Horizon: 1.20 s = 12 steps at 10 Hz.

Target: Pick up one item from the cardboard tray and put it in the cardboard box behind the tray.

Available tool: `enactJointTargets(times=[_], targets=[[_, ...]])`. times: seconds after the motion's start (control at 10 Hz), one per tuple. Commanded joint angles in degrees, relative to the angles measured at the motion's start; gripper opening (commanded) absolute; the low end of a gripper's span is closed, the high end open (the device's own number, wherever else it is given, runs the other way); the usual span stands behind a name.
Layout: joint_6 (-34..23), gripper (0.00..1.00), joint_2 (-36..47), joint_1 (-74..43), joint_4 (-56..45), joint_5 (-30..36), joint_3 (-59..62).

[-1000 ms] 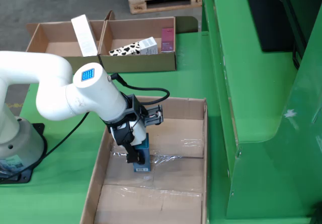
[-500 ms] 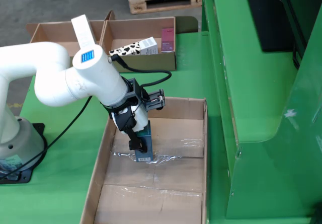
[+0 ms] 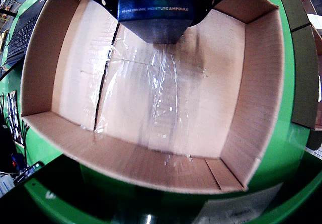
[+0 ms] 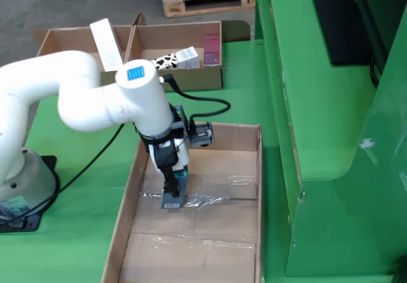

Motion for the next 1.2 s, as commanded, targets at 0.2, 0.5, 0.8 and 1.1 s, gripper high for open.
enactJointTargets(times=[0.2,0.5,0.8,1.1], targets=[[0.0,0.00,-3.5,-0.4,-5.1,-1.1,43.8],[-0.1,0.00,-2.2,-0.2,-5.6,-0.9,43.8],[-0.3,0.00,-2.1,0.0,-4.9,-1.0,43.8],[-0.8,0.00,-0.1,0.6,-7.0,-0.6,43.8]])
